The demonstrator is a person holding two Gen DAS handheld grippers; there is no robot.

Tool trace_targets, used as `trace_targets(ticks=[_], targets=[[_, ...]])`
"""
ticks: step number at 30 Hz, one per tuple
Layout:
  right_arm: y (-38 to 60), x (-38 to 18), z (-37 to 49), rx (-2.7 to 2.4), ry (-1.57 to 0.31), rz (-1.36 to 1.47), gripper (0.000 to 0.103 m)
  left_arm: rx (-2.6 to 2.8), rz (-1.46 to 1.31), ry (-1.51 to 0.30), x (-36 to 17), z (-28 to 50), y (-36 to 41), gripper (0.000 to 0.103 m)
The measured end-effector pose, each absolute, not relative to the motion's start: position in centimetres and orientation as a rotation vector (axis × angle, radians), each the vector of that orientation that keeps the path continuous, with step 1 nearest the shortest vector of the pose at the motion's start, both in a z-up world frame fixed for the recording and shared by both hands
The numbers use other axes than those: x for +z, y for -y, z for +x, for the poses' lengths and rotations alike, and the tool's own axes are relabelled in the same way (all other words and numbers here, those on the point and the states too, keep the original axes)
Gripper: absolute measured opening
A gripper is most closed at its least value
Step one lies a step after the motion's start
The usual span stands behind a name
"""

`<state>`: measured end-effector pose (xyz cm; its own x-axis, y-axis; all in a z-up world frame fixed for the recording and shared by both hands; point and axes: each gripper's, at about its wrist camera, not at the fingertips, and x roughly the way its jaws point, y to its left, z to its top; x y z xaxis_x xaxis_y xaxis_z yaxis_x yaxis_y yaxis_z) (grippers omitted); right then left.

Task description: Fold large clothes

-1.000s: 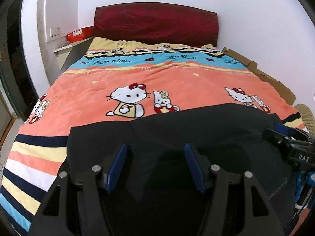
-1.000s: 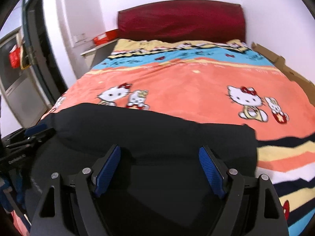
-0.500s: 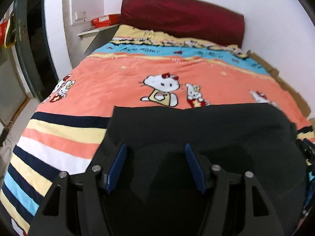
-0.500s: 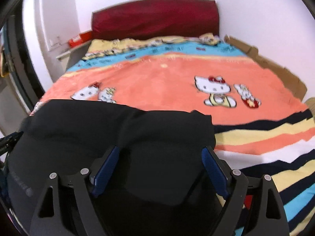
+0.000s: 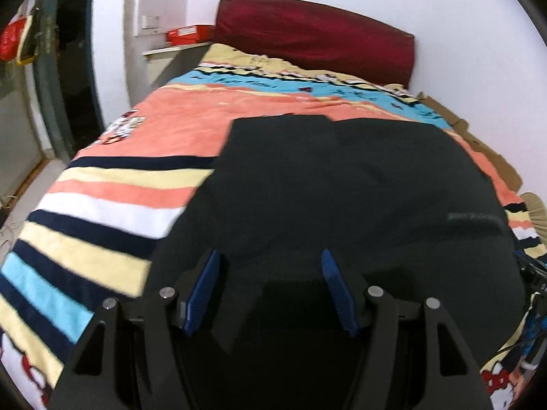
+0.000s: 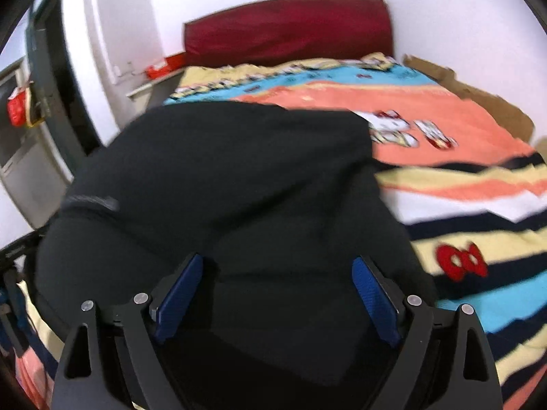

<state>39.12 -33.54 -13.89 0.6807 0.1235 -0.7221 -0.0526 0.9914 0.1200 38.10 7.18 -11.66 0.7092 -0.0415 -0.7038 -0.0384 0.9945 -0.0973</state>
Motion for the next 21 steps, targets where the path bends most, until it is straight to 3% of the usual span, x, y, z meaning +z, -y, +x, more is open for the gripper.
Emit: trace_targets(ticks=[5,11,21], targets=[[34.7,-13.3,38.1,-0.022,-0.872,0.039,0.088,0.023,-0.117,-0.760,-10.5,35.7,-7.3,0.061],[30.7,-11.2,35.7,0.085,-0.796,0.021,0.088,-0.011,-0.074,-0.743,-10.1,34.4,-4.5,0.061],[30.1,-13.4,36.1,0.117,-0.789,0.032,0.093,-0.002,-0.028,-0.709,-11.4,34.6,-2.4,0.061]])
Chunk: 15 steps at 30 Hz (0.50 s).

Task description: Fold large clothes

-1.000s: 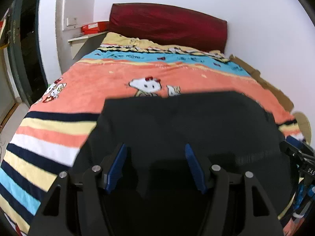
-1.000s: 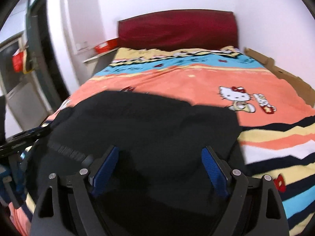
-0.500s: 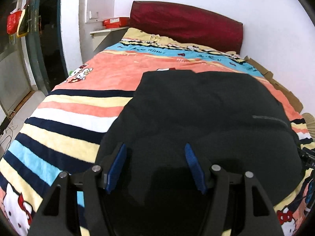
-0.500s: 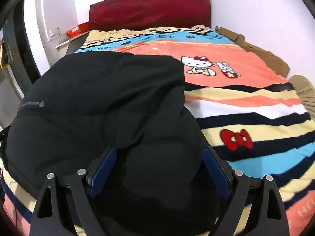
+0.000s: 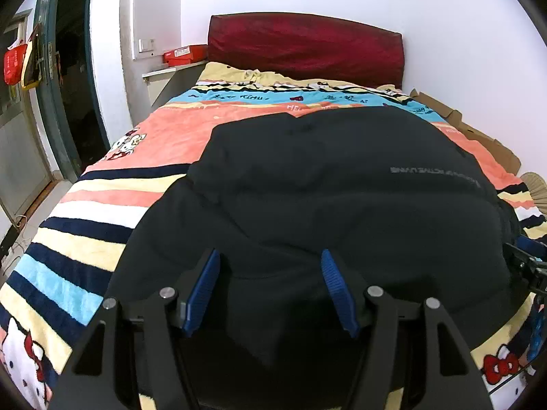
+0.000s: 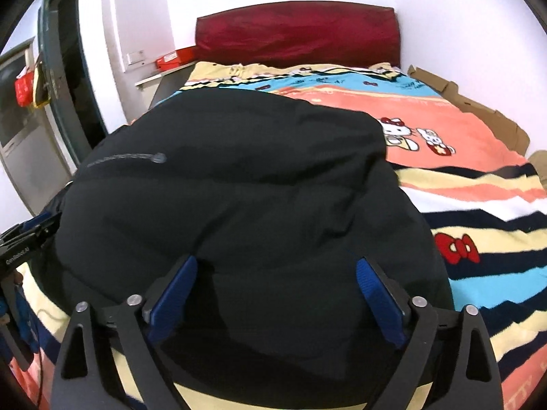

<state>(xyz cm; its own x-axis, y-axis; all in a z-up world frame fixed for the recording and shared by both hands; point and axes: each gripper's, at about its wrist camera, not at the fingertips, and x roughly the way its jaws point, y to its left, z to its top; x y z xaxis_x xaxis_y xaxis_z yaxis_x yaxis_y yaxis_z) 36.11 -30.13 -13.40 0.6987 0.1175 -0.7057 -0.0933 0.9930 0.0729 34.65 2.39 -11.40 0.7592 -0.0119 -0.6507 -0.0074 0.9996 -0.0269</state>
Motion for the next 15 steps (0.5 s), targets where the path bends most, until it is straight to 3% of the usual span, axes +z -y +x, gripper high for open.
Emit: trace_targets(ticks=[15], targets=[[34.8,-14.8,35.1,-0.033,-0.832,0.050,0.094,-0.024,-0.011,-0.704,-12.3,35.3,-1.8,0.061]])
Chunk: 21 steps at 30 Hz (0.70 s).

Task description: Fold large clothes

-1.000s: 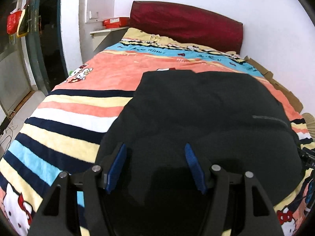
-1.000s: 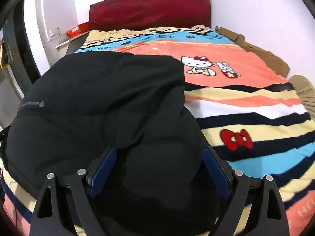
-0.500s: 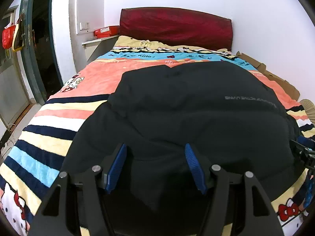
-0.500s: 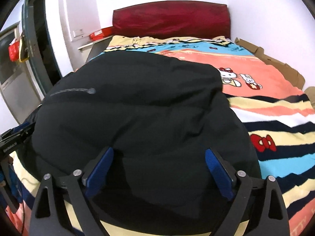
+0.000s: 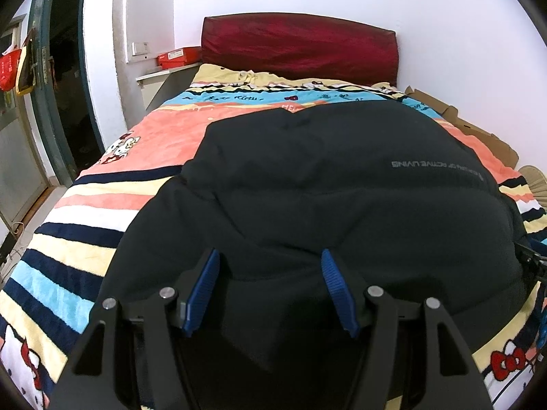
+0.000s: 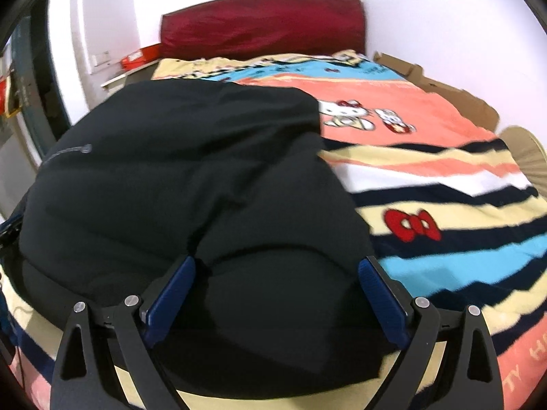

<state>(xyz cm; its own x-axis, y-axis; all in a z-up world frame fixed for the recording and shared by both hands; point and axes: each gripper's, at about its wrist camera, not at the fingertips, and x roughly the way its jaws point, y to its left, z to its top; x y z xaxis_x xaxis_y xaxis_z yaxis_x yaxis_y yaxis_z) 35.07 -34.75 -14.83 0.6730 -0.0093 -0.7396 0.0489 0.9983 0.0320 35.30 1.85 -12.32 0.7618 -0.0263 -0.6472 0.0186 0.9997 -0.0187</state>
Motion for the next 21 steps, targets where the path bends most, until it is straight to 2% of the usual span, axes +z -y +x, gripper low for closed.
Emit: trace_targets(ticks=[9,14,21], targets=[[34.7,-13.4,35.6,-0.047,-0.809,0.034,0.095,-0.041,-0.091,-0.681,-10.5,36.7,-3.6,0.061],[32.3,-11.8,39.6,0.042,-0.766,0.057,0.095,-0.085,-0.154,-0.707,-9.1,41.8,-4.7,0.061],[27.5,-9.9,47.3,0.197,-0.714,0.045,0.095,-0.247,-0.063,-0.741,-7.6,48.8,-0.2,0.061]])
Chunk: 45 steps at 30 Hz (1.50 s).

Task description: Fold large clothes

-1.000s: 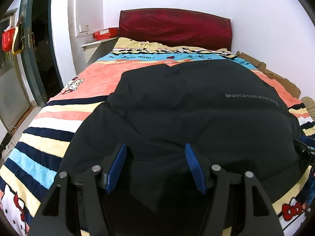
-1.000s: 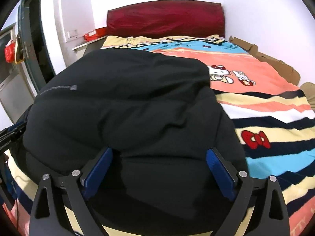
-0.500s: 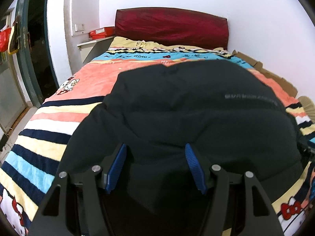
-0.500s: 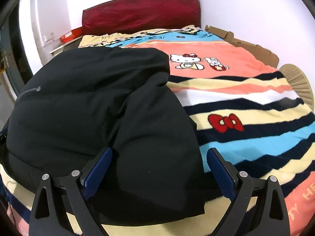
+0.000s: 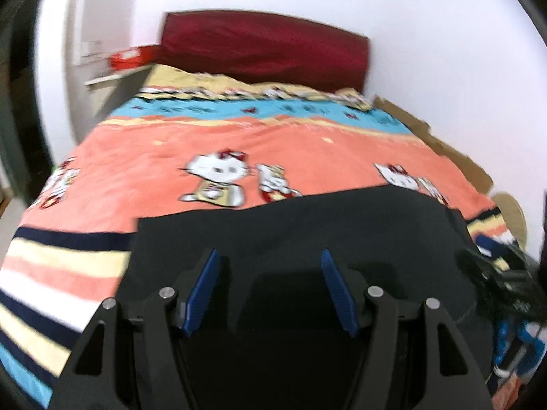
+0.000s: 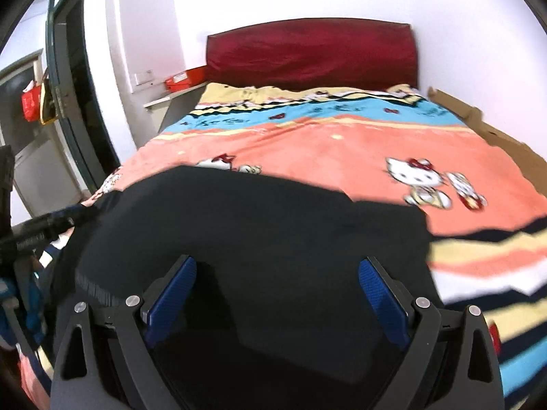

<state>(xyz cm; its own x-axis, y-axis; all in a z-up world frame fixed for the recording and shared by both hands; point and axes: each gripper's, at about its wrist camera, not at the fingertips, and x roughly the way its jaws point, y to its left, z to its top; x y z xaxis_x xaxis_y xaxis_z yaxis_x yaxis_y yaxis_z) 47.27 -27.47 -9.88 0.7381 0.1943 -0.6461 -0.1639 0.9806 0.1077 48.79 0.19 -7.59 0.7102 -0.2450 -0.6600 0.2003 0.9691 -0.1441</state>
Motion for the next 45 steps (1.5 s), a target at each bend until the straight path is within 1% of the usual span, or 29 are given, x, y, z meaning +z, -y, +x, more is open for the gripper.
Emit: trace_targets(ticks=[3,7,12,15,21,25,30,37,39,42,45], targets=[[27.1,-10.6,49.7,0.203,-0.744,0.033,0.095,-0.259,0.007,-0.781,-8.7,50.1,1.5,0.061],[29.7,-11.5,50.9,0.169,-0.784,0.080,0.095,-0.225,-0.026,-0.823,-9.4,51.1,0.6,0.061],[32.6,-12.0,49.6,0.076,-0.815,0.083,0.095,-0.094,-0.014,-0.852,-10.0,50.7,-2.1,0.061],[34.2,-12.4,48.4,0.023,-0.849,0.090,0.096,-0.031,-0.008,-0.890,-10.5,50.0,-3.9,0.063],[36.0,-11.8,43.0,-0.050,-0.899,0.099,0.096,0.072,-0.011,-0.929,-9.1,45.5,-7.8,0.063],[36.0,-10.4,38.4,-0.039,-0.888,0.102,0.096,0.082,-0.026,-0.886,-6.5,41.0,-9.2,0.063],[35.5,-9.7,33.9,-0.030,-0.892,0.096,0.096,0.060,-0.027,-0.872,-5.7,36.4,-8.5,0.063],[35.0,-9.1,29.9,-0.043,-0.879,0.085,0.096,0.063,-0.008,-0.867,-6.7,31.4,-7.5,0.063],[34.9,-8.9,29.1,-0.042,-0.869,0.070,0.097,0.060,-0.003,-0.860,-6.8,30.0,-7.2,0.063],[34.9,-8.6,27.8,-0.045,-0.857,0.052,0.102,0.050,0.007,-0.850,-6.7,28.2,-6.8,0.063],[34.8,-8.0,26.2,-0.042,-0.833,0.052,0.102,0.038,0.015,-0.830,-6.2,26.4,-6.3,0.063]])
